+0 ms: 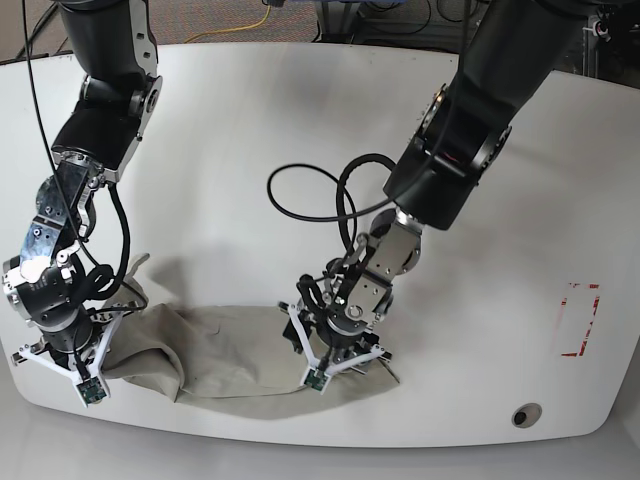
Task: Layout the t-shirt on the table in an organized manner, then fold the t-shirt properly
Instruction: 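Move the left gripper over the shirt middle and lower it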
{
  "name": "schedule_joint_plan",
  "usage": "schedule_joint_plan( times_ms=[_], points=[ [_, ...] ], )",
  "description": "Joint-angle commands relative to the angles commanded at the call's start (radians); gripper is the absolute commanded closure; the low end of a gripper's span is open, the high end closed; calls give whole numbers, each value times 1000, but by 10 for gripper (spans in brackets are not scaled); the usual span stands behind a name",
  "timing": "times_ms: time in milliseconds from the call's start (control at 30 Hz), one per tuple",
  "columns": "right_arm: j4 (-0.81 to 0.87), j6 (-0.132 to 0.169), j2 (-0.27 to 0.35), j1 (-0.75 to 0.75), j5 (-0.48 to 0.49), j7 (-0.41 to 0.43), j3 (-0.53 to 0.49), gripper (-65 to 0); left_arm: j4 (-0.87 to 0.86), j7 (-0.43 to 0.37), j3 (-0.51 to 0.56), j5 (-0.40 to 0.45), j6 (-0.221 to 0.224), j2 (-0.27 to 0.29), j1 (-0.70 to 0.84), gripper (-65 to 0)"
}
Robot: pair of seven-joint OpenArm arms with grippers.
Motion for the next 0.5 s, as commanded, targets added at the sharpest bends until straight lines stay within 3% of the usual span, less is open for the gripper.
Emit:
schedule_joint_plan(
  times_ms=[100,500],
  points=[
    [0,0,0,0,-2,0,0,-5,-74,-29,72,-48,2,0,-25,-371],
    [0,0,-2,0,-5,-2,0,-5,-276,-187,87,-206,2,0,-32,-371]
  ],
)
